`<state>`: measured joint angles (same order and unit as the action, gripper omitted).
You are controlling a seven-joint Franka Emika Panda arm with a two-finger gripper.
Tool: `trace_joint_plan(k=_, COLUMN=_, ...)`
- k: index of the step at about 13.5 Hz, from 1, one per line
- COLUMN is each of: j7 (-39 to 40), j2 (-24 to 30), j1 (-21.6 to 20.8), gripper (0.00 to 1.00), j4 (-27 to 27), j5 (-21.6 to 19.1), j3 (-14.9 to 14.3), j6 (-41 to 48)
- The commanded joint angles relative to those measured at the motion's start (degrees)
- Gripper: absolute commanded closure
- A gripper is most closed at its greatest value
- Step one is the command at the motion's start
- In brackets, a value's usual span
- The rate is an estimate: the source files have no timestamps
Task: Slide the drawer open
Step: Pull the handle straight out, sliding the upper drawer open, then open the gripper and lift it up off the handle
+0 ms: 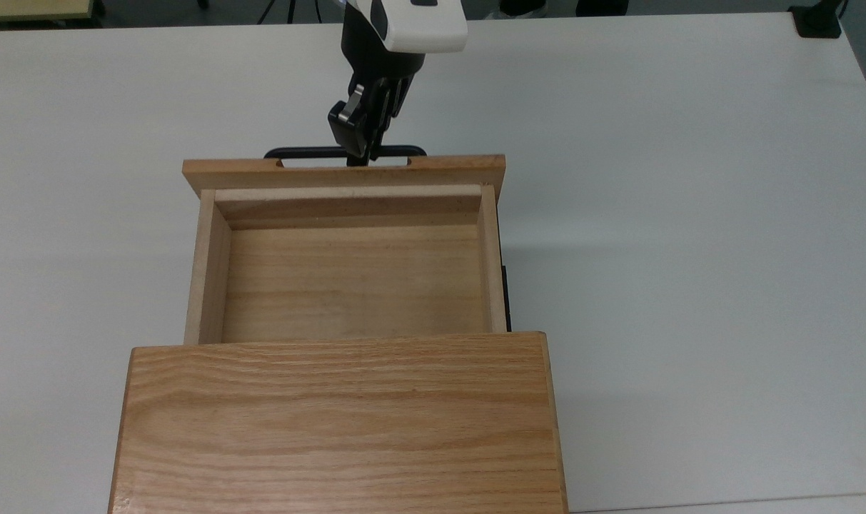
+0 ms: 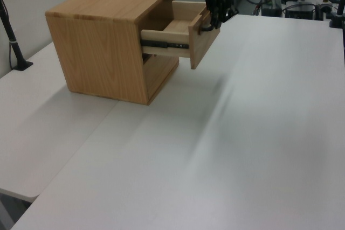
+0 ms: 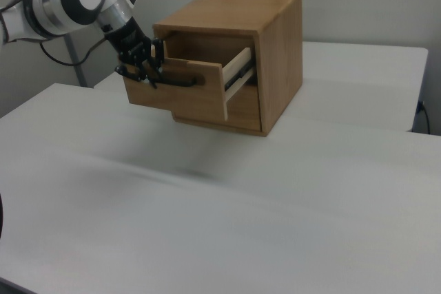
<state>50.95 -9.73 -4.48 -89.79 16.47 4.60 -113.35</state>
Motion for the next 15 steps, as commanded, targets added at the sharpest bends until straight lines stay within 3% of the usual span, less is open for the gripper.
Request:
trace_joint_plan(k=1, j7=4.9, j2=7.5, j1=0.3, gripper=0.90, j4=-0.9, j5=-3.5, j3=0.1, j6=6.6)
trace_joint_plan(k=5, j7=8.0, j2=7.8, j1=0.2, gripper=0.90, j4=-0.7, j5=-5.7, j3=0.2, j6=12.3)
trace_joint_plan(k=7, j7=8.0, j2=7.7, j1=0.2, gripper=0.83, j4=-0.7, j5=-5.8, j3=0.7, j6=13.6)
trace_joint_plan(k=8, j7=8.0, j2=7.7, j1=0.2, gripper=0.74, j4=-0.7, j5=-5.8, j3=0.8, j6=13.6)
trace_joint_plan(k=9, j7=7.8, j2=7.7, j1=0.3, gripper=0.49, j4=-0.7, j5=-5.8, j3=0.8, j6=13.6)
trace_joint_plan(k=10, j7=7.8, j2=7.7, j1=0.3, gripper=0.33, j4=-0.7, j5=-6.3, j3=0.8, j6=13.6)
trace_joint_plan(k=11, j7=6.9, j2=7.8, j1=0.4, gripper=0.00, j4=-0.6, j5=-6.9, j3=0.8, j6=13.5)
trace_joint_plan(k=15, j7=1.5, j2=8.9, j1=0.6, gripper=0.00, j4=0.5, j5=-7.7, j3=0.8, j6=13.7)
